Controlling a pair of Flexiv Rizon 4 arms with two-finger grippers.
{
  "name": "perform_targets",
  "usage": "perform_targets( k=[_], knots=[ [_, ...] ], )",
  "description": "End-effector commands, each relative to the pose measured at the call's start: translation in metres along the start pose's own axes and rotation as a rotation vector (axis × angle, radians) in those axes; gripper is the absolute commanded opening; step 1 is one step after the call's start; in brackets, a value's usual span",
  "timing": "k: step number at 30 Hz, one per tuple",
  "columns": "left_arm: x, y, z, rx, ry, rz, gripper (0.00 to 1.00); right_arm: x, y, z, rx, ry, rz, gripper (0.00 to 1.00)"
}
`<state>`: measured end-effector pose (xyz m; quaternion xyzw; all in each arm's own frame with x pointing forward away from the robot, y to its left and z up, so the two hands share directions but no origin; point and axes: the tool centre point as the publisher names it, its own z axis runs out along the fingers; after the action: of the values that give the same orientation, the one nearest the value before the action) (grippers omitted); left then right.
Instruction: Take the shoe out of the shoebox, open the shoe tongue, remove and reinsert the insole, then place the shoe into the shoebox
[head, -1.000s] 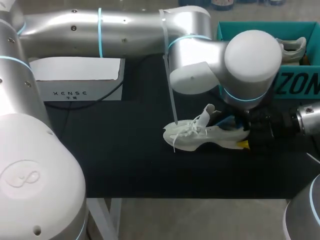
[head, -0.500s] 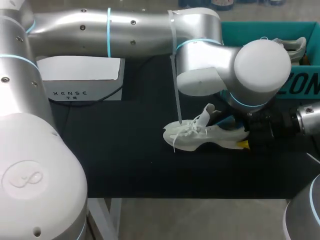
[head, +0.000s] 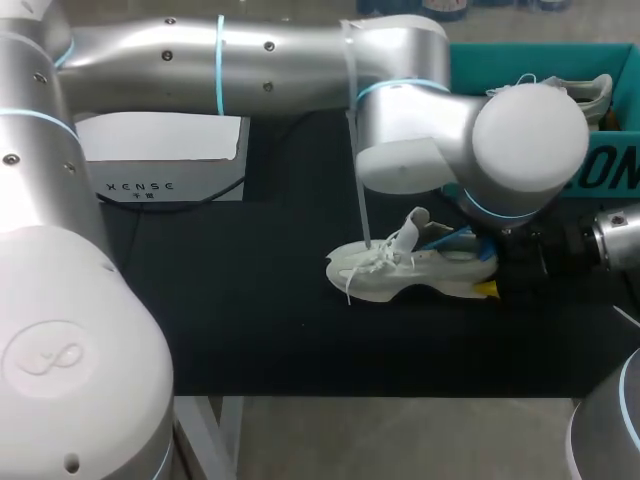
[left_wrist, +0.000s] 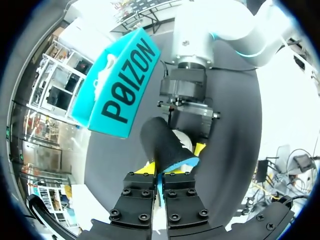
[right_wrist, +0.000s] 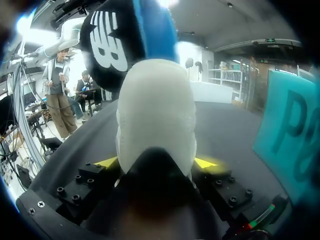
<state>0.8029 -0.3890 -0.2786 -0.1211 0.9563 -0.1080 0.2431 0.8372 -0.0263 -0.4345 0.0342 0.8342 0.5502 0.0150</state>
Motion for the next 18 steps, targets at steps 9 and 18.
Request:
perform_targets(
  k=[9,18],
  knots=[
    [-0.003,-0.03,-0.076,0.232,0.107,0.0,0.0,-0.001,-0.004,0.003,0.002,-0.001,0.001,0.0],
    [-0.008,-0.058,-0.151,0.387,0.3,-0.001,0.0,-0.001,-0.004,0.003,0.002,-0.001,0.001,0.0]
  ],
)
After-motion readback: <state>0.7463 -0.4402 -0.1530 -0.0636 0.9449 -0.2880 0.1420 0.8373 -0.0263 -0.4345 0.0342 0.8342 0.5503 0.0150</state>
